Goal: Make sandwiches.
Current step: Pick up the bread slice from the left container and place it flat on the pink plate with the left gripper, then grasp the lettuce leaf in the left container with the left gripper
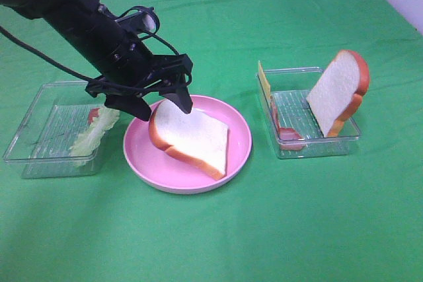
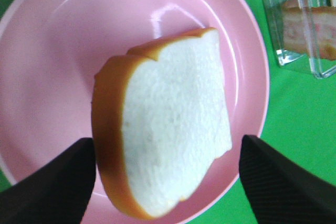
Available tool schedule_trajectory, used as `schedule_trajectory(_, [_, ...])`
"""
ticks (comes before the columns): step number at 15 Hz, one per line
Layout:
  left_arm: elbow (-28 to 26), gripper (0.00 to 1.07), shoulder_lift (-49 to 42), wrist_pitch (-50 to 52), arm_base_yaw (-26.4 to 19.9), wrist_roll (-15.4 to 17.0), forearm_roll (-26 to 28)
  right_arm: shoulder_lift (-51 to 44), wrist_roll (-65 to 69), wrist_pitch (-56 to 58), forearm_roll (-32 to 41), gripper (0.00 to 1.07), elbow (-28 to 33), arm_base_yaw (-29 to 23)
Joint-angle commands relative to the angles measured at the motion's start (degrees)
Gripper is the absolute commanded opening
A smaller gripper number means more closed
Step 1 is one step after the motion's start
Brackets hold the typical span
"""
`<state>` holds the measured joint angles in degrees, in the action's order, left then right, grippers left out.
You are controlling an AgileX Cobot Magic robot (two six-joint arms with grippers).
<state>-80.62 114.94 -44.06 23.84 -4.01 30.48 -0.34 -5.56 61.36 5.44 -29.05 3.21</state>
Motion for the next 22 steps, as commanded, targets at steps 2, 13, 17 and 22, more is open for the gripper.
schedule_trajectory(2, [-2.23,0.73,-2.81,-2.58,0.23,5.39,-7.85,-0.63,-0.57,-0.57,-0.23,0.76,0.06,0.34])
schedule_trajectory(13, [-4.47,0.73,-2.41,-15.18,0.23,20.23,-29.22,-0.63,-0.57,-0.57,-0.23,0.76,0.06,0.34])
schedule_trajectory(17, [-4.53,0.73,1.03,-13.24,0.29,20.97,-29.74,-0.63,-0.57,-0.57,-0.23,0.76,0.06,0.34])
schedule_trajectory(22, [-4.53,0.71,3.27,-11.8,0.34,21.08,-30.48,-0.63,-0.57,-0.57,-0.23,0.76,0.06,0.34])
